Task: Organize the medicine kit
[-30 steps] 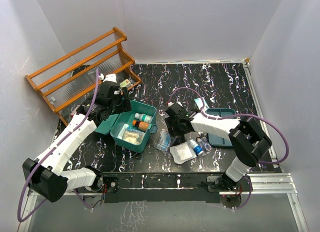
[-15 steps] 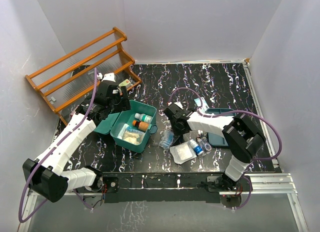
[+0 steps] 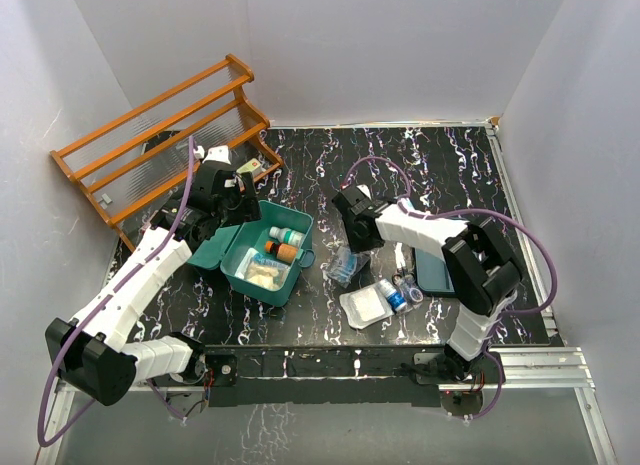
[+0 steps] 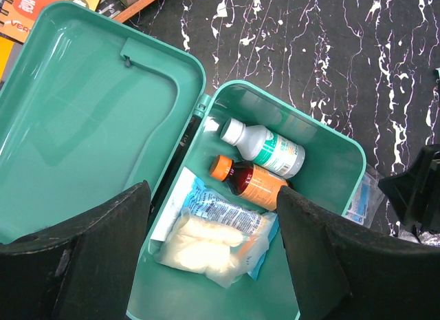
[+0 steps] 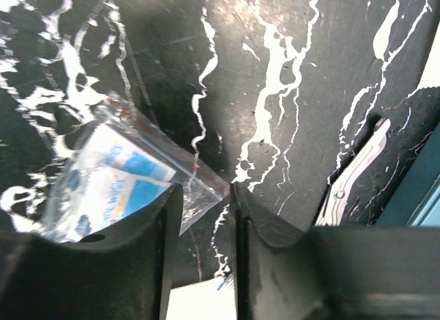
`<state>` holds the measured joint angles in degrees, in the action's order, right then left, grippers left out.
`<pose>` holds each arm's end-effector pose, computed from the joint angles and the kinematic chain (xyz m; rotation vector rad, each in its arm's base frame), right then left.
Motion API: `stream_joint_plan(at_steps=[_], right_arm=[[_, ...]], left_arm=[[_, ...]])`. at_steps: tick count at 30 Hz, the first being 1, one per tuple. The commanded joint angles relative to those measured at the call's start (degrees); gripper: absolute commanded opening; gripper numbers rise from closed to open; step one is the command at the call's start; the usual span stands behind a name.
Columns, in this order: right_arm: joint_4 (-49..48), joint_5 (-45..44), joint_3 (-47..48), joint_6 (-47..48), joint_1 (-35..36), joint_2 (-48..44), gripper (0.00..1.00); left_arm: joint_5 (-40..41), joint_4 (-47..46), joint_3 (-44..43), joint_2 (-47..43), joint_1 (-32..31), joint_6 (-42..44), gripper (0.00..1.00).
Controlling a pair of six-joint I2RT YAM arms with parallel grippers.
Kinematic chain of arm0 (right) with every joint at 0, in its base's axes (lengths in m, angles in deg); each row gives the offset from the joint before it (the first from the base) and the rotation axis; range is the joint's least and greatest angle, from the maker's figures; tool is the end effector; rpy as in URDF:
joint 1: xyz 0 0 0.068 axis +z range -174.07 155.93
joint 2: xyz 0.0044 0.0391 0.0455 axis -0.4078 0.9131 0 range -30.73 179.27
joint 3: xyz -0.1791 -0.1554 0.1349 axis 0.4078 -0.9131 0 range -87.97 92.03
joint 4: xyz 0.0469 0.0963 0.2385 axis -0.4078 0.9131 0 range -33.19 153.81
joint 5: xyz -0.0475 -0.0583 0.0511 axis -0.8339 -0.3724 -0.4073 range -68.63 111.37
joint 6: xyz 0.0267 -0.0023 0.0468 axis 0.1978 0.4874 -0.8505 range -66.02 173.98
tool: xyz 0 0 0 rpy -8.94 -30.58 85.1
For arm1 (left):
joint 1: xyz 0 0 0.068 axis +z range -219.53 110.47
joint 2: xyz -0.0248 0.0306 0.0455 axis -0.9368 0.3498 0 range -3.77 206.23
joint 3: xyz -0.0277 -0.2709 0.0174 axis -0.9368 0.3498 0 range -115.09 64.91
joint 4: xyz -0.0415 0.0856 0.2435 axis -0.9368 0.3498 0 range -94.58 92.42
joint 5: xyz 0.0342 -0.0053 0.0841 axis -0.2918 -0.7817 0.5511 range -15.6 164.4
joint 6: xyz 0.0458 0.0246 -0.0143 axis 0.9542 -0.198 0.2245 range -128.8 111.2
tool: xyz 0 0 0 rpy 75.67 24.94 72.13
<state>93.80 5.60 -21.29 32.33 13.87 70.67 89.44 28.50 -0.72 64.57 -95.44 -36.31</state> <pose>0.2755 0.2024 0.1792 -0.3262 2.7092 -0.1098 0.2362 -0.1044 0.3439 -0.1772 2.1741 -0.2440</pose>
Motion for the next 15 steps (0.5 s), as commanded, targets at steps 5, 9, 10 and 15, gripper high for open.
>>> stream_joint_plan(at_steps=[5,9,10,15], right_arm=[[-0.01,12.13,0.80,-3.84,0.14,-4.76,0.39],[-0.52,13.29,-0.14,-3.84,0.19,-2.77,0.38],[-0.85,13.59,-0.34,-3.84,0.13,-2.26,0.38],[-2.53,13.54,-0.67,-3.76,0.17,0.09,0.30]], left_arm=[[3.54,2.57,1.12,-2.45,0.81,-1.56,0.73],[5.35,4.85,1.35,-1.63,1.25,-2.34,0.73],[5.50,5.33,1.56,-1.36,1.37,-2.49,0.73],[3.19,3.89,3.38,-0.84,2.11,0.64,0.73]])
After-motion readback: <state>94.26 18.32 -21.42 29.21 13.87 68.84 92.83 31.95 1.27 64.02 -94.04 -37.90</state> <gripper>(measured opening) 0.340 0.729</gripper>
